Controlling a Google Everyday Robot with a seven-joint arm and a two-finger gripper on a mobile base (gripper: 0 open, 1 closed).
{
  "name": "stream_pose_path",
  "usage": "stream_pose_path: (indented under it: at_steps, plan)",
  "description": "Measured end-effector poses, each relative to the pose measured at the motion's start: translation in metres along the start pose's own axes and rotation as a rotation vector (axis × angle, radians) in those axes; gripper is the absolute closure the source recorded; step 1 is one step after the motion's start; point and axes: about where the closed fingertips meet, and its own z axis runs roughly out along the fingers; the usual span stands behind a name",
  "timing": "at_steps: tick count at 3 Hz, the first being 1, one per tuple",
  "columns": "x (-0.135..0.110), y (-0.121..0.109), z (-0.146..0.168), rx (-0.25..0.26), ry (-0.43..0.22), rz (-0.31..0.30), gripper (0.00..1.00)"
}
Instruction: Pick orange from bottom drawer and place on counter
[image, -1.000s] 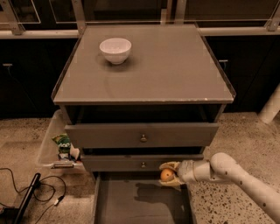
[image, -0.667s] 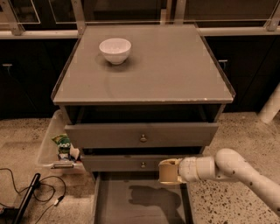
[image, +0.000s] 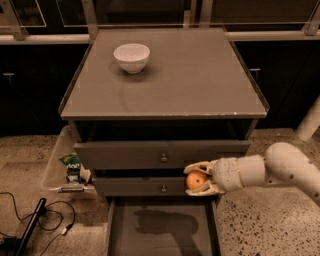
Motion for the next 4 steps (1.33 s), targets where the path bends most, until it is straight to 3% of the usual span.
stream_pose_path:
  at_steps: [2,4]
  plan:
    - [-0.098,-0.036,-0.087,0.065,-0.053,-0.085,1.00]
    - [-0.104,-0.044,-0.090,0.065,-0.049,-0.102,1.00]
